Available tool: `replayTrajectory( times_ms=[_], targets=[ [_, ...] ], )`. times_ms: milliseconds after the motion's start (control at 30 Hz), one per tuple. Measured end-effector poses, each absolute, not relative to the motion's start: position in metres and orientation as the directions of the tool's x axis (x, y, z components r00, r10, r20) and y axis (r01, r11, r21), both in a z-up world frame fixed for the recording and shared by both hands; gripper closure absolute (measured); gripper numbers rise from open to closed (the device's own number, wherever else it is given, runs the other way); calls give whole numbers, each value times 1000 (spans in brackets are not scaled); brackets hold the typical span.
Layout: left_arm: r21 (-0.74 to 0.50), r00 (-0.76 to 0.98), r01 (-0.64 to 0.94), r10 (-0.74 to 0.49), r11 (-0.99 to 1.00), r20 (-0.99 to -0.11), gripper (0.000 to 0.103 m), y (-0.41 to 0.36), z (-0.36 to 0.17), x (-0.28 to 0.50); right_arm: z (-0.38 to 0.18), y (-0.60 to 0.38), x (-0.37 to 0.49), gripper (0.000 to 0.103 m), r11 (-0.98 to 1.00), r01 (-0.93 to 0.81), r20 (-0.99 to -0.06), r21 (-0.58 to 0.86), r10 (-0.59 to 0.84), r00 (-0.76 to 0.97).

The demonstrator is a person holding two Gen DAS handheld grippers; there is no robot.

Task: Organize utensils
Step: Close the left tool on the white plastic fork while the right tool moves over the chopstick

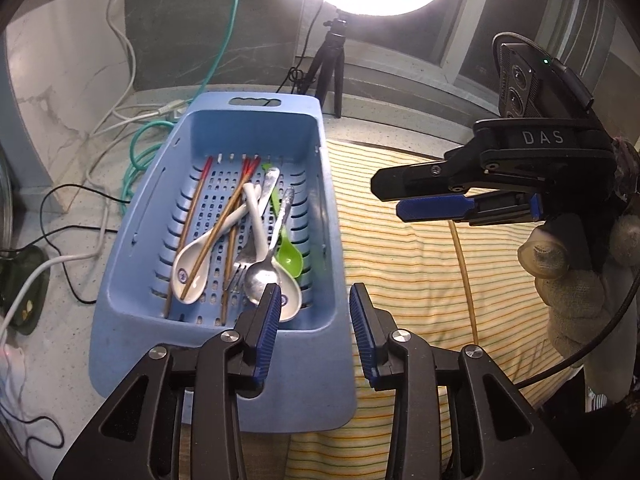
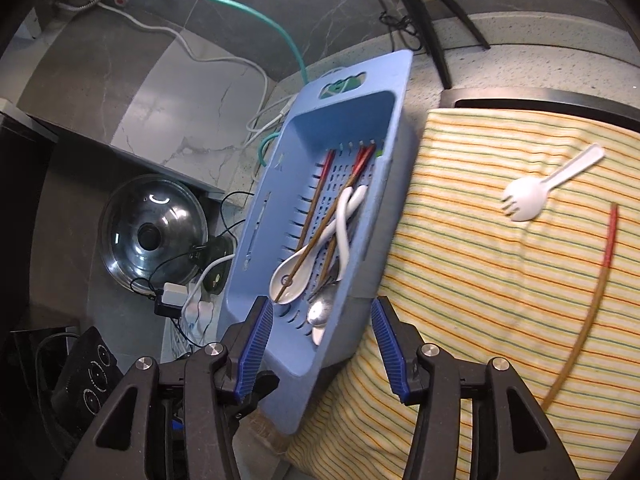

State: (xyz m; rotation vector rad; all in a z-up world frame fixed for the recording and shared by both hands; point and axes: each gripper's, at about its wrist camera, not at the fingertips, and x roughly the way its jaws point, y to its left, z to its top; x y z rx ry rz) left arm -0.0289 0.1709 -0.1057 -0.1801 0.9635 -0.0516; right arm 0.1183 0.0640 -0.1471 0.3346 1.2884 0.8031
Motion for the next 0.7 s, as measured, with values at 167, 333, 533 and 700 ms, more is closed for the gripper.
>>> replayTrajectory(
  times_ms=[167,333,533,700],
  targets=[
    [-180,565,-1,-148,984,-812,69,154,-106,-19,-149,26,123,55,730,-300,-737,614,666,112],
    [-175,547,52,-174,983,-819,69,134,-110,-4,-154,-10,128,55,769,-255,-759,587,632,158],
    [-157,520,122,-198,980,-831,69,111,-114,23,-161,-44,131,55,816,-213,-792,538,576,204],
    [-141,499,171,-209,975,-841,69,98,-117,54,-167,-64,130,55,837,-173,-807,520,547,222]
  ],
)
